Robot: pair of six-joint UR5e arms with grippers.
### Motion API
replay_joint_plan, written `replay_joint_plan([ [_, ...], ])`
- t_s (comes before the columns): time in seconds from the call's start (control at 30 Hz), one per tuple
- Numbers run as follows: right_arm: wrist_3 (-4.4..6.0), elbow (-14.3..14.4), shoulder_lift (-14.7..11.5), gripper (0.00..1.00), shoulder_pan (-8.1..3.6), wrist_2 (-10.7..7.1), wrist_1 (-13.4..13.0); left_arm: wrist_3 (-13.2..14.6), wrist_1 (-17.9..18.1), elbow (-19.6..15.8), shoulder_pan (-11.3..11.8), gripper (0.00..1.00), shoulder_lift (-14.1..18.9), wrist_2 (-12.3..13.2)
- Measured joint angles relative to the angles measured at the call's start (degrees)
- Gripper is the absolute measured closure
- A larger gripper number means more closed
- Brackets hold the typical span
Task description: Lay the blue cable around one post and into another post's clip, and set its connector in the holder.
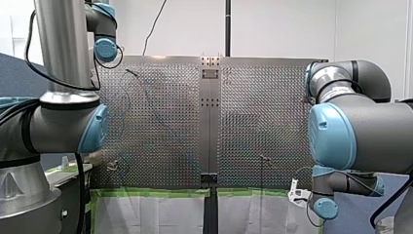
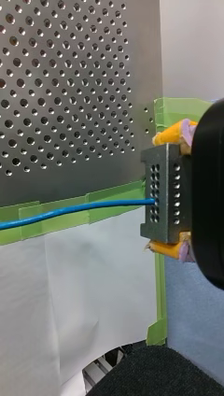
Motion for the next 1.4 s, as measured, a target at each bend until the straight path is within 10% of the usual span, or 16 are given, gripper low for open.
replay_joint_plan([
  [0.73, -0.69, -0.02, -0.39, 1.00, 0.26, -0.36, 0.96, 10.82, -10.82, 10.82, -1.29, 0.00, -4.53, 9.75],
  [1.4, -0.88, -0.18, -0.40, 1.00, 0.56, -0.36, 1.54, 20.73, -20.77, 20.74, -4.03, 0.00, -6.42, 4.69],
])
